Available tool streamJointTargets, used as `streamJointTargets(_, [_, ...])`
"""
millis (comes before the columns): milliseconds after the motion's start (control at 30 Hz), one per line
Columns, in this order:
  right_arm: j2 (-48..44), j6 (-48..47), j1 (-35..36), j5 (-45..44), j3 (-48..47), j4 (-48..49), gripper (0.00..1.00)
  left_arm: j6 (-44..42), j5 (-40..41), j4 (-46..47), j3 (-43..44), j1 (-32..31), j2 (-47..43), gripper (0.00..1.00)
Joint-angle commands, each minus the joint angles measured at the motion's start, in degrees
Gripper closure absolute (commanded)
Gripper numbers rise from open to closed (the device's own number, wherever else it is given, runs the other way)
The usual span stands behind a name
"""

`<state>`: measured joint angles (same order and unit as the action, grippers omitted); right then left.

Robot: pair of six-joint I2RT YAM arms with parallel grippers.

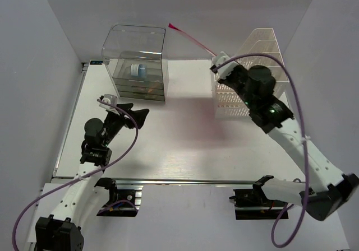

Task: Organize the desk

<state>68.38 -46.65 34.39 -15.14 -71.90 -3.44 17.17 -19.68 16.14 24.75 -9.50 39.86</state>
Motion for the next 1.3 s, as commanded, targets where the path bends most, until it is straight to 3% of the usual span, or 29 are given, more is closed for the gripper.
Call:
streamJointTargets(0, [-5.44,11.31,-1.43,11.16,-5.18,-9.73,1.0,10.3,-10.02,13.46,-0.23,-0.17,2.06,0.02])
streamJointTargets(100, [-9.22,16.05,-3.01,24.57,-8.33,-15.35,1.0,17.6,-10.29,20.84,0.55,-0.69,6.26,0.02])
streamJointTargets(267, [-13.18,21.33,-5.12,37.7,-9.14,-19.93,1.0,23.69,-8.18,34.73,2.31,-1.31,12.78,0.02])
streamJointTargets(467, [-14.33,30.2,-7.05,55.8,-10.1,-20.2,1.0,19.85,-9.67,41.69,8.46,-3.77,20.78,0.02])
streamJointTargets(633, [-14.68,36.97,-8.11,63.73,-8.96,-17.83,1.0,14.65,-12.22,42.13,10.93,-7.11,21.76,0.02])
streamJointTargets(933, [-14.77,40.41,-9.17,71.46,-8.17,-15.55,1.0,20.78,-20.39,49.95,7.5,-10.19,19.38,0.03])
streamJointTargets(1033, [-14.59,41.55,-9.69,75.95,-8.26,-14.58,1.0,26.22,-23.64,53.72,7.85,-10.72,20.26,0.11])
streamJointTargets(1167, [-14.24,43.57,-10.66,79.38,-7.21,-13.0,1.0,31.25,-25.67,57.06,9.17,-11.33,19.56,0.47])
streamJointTargets(1267, [-13.98,45.42,-11.45,80.44,-5.19,-10.36,1.0,34.68,-26.02,58.83,9.35,-11.95,18.42,0.6])
